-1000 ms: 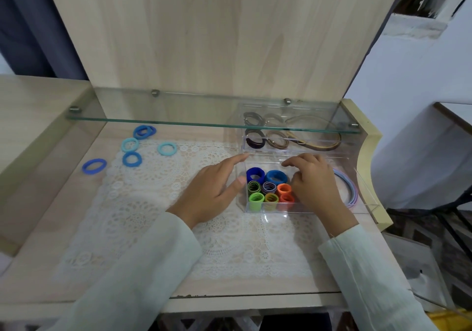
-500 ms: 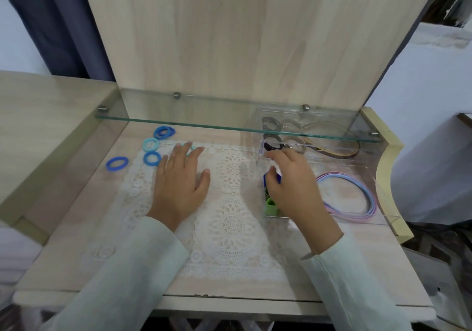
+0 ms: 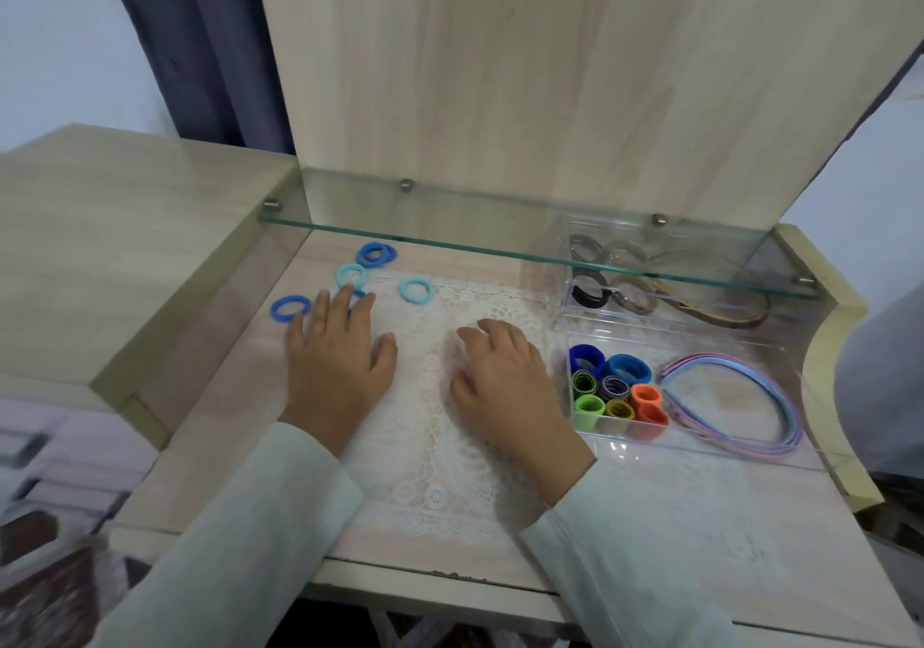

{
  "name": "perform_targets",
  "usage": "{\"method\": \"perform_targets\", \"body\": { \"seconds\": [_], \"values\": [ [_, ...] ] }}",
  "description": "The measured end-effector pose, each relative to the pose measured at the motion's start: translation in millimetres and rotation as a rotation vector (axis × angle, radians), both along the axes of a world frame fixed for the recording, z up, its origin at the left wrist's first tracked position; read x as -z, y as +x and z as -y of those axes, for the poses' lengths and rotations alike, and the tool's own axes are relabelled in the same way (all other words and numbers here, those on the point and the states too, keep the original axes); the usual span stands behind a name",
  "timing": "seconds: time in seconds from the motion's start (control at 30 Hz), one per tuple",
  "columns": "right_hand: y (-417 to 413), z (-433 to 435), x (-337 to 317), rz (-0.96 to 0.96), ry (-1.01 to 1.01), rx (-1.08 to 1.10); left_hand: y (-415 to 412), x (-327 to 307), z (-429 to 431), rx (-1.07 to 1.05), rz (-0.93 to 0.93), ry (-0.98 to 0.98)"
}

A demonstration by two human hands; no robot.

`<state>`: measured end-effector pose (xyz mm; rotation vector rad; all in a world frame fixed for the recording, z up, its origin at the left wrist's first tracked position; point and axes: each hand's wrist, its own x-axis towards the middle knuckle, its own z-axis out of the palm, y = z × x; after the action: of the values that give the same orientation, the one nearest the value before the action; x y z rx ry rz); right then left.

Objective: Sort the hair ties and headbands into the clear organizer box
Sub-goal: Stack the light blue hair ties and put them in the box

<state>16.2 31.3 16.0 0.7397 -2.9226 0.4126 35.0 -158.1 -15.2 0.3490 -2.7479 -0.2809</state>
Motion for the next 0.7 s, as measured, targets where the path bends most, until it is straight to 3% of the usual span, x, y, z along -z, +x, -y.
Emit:
{"method": "perform_targets", "body": {
  "seconds": [0.27,0.7],
  "values": [
    [-11,13,17,0.047,-0.053,0.044,-5,1,4,-0.033,0.004,0.075],
    [-31,37,13,0.035,0.006,0.059,-6,8,16,0.041,0.072,-0.002]
  ]
}}
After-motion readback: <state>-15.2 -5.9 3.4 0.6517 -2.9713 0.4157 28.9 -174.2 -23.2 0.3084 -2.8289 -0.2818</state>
